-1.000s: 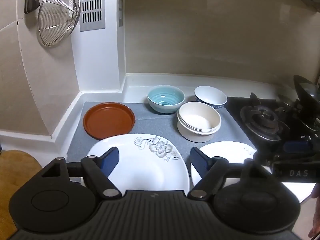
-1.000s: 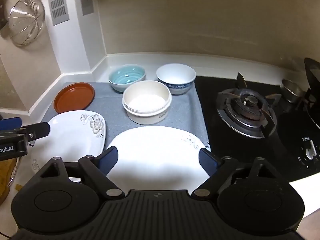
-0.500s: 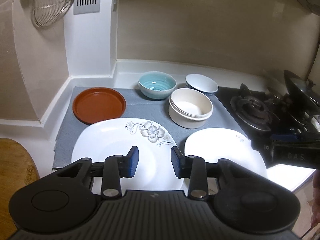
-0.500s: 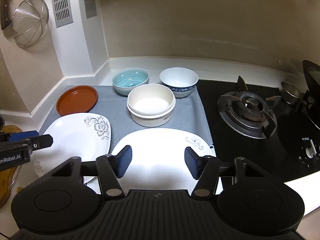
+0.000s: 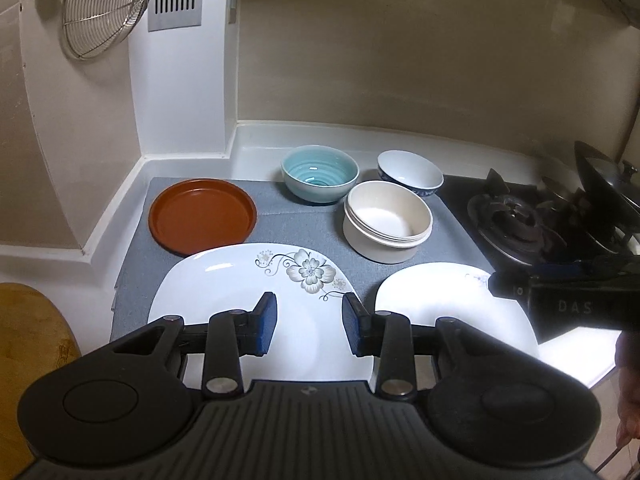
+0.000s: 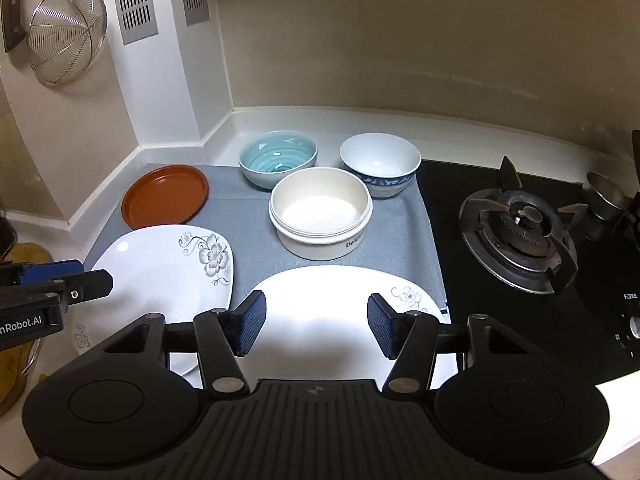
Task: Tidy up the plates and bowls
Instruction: 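Move the left gripper, open, to the rim of the white flower plate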
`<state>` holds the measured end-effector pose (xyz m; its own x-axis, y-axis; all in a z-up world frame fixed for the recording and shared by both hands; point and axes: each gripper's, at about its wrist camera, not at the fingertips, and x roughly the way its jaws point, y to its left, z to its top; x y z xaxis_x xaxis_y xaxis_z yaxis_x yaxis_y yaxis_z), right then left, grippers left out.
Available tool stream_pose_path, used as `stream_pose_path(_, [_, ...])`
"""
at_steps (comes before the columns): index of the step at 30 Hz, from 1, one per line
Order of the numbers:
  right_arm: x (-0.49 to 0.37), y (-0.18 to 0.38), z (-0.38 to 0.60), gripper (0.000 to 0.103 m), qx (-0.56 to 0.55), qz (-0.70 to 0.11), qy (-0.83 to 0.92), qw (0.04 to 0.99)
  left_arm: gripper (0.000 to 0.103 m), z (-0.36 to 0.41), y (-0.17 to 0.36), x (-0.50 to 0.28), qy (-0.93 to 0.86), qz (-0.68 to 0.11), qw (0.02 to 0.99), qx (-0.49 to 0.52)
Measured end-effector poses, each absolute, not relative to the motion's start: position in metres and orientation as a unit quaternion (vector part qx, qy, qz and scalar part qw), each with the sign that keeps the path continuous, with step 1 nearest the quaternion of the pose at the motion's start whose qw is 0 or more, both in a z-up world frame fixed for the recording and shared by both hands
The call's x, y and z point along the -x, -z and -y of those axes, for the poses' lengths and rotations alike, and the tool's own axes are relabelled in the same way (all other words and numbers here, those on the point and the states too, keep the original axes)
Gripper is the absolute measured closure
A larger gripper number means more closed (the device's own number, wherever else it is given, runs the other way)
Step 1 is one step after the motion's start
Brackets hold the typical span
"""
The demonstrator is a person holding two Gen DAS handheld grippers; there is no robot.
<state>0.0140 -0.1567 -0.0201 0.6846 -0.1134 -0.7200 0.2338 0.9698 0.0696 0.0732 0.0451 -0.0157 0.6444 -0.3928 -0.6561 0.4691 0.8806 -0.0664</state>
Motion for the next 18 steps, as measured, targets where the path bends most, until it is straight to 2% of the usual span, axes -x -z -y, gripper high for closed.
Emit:
stream_pose_path(7, [-0.011, 0.022, 0.155, 0.044, -0.096, -0.375, 0.118, 0.914, 0.062, -0.05, 0.015, -0.073, 0.24, -0.34, 0.907, -0.067])
stream_pose_path(10, [-0.008, 0.022, 0.154, 0.044, -0.103, -0.375, 0.123, 0.913, 0.058, -0.052, 0.016, -0.073, 0.238, -0.341, 0.907, -0.07])
stream_pose_path(12, [-0.006, 0.022, 0.152, 0.044, -0.108, -0.375, 0.127, 0.912, 0.049, -0.054, 0.018, -0.072, 0.239, -0.343, 0.905, -0.073])
stream_pose_path(18, [-0.002, 0.026, 0.144, 0.043, -0.128, -0.38, 0.122, 0.908, 0.048, -0.064, 0.02, -0.073, 0.237, -0.347, 0.904, -0.074])
